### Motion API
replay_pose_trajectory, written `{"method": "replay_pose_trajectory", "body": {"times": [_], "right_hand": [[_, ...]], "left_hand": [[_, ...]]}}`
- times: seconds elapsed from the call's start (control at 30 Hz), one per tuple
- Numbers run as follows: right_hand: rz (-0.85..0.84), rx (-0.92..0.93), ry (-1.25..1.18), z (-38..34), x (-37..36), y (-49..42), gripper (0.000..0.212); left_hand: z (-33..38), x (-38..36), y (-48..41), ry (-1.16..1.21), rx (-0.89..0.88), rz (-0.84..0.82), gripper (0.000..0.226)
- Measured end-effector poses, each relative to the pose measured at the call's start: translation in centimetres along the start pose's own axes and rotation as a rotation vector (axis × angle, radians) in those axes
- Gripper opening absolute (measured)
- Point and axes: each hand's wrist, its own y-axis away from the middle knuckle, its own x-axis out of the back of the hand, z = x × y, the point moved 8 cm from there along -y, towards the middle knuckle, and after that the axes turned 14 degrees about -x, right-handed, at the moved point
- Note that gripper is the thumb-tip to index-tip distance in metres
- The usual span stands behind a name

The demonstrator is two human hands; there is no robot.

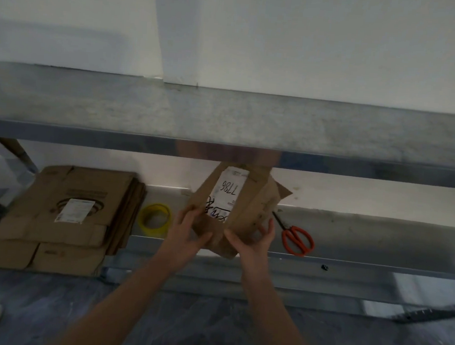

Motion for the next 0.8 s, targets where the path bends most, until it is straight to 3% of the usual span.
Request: {"method": "replay_pose_trajectory", "body": {"times": [0.13,0.27,0.37,0.57,0.67,0.8], "right_hand": [[0.095,-0.010,0.171,-0.7,1.1,-1.3,0.097],[0.175,0.015,0.522,-0.8,1.2,-1.8,0.128],[0.227,0.062,0.639,-0.4,2.1,-1.9,0.125],[0.264,0.302,0.861,-1.0,3.5,-1.5,0.113],[0.270,0.320,0.857,-1.5,4.8,-1.5,0.113],[0.338,0.359,0.828,-3.1,8.7,-0.2,0.115]], "left_hand": [[-0.4,-3.1,0.7,0.090,0.035,-0.085,0.075],[-0.6,-5.3,1.1,0.246,0.065,-0.140,0.087],[-0.6,-6.6,1.3,0.277,0.067,-0.223,0.078],[-2.7,-5.0,0.4,-0.184,0.044,-0.355,0.062],[-1.4,-3.8,-1.1,-0.557,-0.205,-0.367,0.062],[1.2,-3.7,-2.4,-0.746,-0.425,-0.411,0.064]]}}
